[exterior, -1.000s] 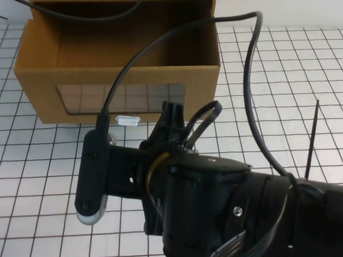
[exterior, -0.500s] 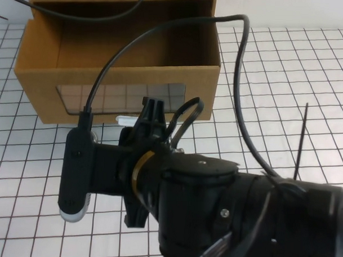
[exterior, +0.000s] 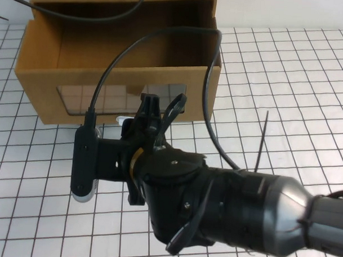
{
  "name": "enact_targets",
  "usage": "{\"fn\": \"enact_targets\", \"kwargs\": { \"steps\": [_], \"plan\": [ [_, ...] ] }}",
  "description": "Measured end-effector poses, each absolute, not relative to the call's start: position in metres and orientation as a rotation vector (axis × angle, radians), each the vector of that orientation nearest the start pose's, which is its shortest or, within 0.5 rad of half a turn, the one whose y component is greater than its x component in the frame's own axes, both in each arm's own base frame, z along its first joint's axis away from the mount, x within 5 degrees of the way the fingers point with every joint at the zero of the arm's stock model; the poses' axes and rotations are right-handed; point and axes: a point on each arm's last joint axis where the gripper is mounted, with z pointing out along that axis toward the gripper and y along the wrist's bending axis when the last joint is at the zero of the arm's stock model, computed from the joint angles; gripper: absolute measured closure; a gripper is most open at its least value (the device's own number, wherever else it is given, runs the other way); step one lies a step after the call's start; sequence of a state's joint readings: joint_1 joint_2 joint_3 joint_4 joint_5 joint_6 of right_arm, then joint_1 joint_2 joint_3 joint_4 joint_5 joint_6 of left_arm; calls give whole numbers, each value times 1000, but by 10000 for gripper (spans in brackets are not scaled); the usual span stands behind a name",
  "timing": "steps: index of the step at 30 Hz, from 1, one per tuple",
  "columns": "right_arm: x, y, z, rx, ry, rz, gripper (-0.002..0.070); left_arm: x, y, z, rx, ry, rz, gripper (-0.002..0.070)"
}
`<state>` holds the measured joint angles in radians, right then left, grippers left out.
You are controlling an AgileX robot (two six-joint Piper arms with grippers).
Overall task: Open the shoe box
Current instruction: 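Pull the top drawer of the cardboard box fully open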
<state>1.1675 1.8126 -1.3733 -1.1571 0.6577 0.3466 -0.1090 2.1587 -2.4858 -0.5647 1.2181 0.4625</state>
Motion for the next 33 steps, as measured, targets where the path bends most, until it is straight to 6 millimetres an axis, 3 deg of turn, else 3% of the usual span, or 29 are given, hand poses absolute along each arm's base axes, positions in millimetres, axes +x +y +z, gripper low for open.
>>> {"fn": "enact_targets", "kwargs": {
  "steps": [19,33],
  "plan": [
    [221,368,256,-1431,1422,-450,450,459,-96,404,661,2150,-530,677],
    [229,372,242,-1403,1363,-566,648,459,-96,404,664,2149,-529,677]
  ]
}}
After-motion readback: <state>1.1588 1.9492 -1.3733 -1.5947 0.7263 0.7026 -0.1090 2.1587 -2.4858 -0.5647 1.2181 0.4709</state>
